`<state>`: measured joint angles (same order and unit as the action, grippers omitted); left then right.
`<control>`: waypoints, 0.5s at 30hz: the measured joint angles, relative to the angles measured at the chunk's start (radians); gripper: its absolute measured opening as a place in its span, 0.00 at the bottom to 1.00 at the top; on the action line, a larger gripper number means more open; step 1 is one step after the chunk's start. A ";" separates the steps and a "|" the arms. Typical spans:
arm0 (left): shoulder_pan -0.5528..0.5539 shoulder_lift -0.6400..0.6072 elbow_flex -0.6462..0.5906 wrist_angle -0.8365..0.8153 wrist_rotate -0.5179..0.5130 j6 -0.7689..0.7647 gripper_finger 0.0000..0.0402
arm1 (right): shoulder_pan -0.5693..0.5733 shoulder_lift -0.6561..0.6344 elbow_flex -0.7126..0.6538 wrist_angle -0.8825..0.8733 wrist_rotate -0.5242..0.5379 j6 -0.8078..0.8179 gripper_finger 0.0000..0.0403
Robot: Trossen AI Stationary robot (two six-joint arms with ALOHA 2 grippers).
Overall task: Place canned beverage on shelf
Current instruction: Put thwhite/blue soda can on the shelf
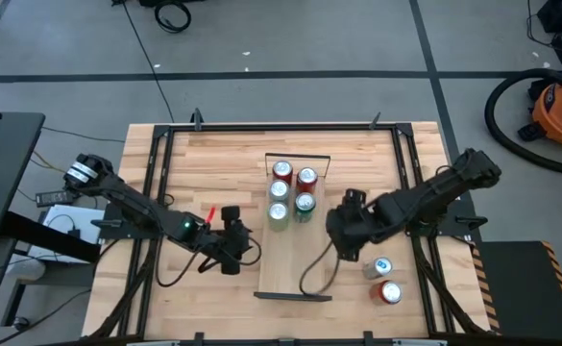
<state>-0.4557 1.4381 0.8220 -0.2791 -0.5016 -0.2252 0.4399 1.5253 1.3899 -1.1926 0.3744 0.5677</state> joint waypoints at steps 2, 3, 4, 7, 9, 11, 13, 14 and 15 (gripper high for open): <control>-0.009 -0.009 -0.076 0.060 -0.001 0.006 0.54 | 0.039 0.000 0.000 -0.027 0.002 0.043 0.93; -0.009 -0.010 -0.101 0.108 -0.001 -0.002 0.54 | 0.057 0.000 0.000 -0.036 0.001 0.064 0.93; -0.009 -0.012 -0.122 0.152 -0.002 -0.013 0.54 | 0.074 0.000 0.000 -0.042 -0.001 0.085 0.93; -0.007 -0.013 -0.157 0.194 -0.019 -0.023 0.54 | 0.119 0.000 0.000 -0.042 -0.026 0.137 0.93; -0.007 -0.013 -0.160 0.236 -0.035 -0.025 0.54 | 0.142 0.000 0.000 -0.041 -0.033 0.165 0.93; -0.006 -0.013 -0.160 0.259 -0.054 -0.031 0.54 | 0.158 0.000 0.000 -0.041 -0.038 0.197 0.93; -0.007 -0.013 -0.160 0.295 -0.079 -0.034 0.54 | 0.171 0.000 0.000 -0.041 -0.067 0.227 0.93; -0.009 -0.013 -0.160 0.313 -0.090 -0.034 0.54 | 0.175 0.000 0.000 -0.041 -0.089 0.242 0.93; -0.009 -0.013 -0.160 0.323 -0.099 -0.036 0.54 | 0.181 0.000 0.000 -0.041 -0.115 0.258 0.93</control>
<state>-0.4644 1.4250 0.6624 0.0443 -0.6001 -0.2615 0.6208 1.5257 1.3899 -1.2339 0.2599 0.8261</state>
